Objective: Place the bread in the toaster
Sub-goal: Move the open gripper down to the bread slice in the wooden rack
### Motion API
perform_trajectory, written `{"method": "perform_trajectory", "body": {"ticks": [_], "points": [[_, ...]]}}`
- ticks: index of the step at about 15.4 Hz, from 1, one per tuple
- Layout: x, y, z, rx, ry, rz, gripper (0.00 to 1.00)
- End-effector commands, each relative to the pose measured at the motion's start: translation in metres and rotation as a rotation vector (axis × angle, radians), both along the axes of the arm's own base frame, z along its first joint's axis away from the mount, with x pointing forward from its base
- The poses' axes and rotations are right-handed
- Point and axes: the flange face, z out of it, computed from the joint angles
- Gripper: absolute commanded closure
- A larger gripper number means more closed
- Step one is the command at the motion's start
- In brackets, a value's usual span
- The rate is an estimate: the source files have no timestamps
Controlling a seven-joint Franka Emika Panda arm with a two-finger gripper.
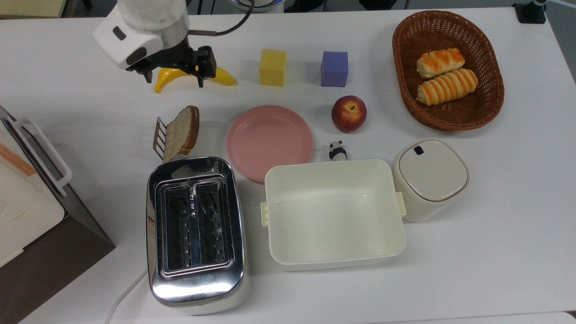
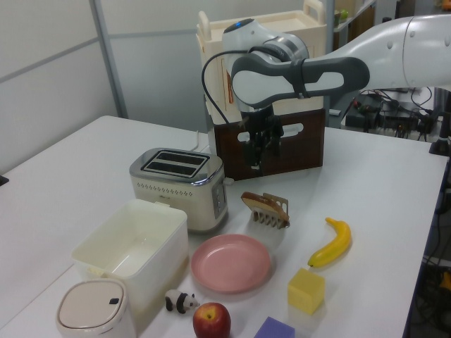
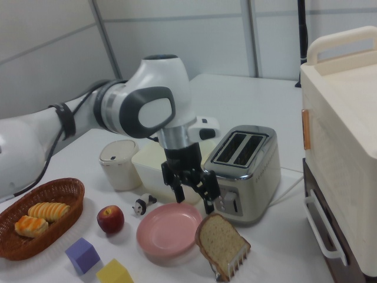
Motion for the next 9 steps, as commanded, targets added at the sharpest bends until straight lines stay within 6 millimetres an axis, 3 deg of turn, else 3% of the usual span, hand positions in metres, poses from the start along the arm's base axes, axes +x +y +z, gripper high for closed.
{"method": "perform_trajectory", "body": {"ticks": [1, 5, 7, 9], "points": [[-0.002, -0.007, -0.005, -0.019, -0.004, -0.021, 0.00], [0.002, -0.010, -0.029, -0.045, 0.001, -0.007, 0.00], [0.004, -0.009, -0.051, -0.054, 0.003, 0.005, 0.00], [0.006, -0.008, -0.057, -0.067, 0.002, -0.012, 0.00]]}}
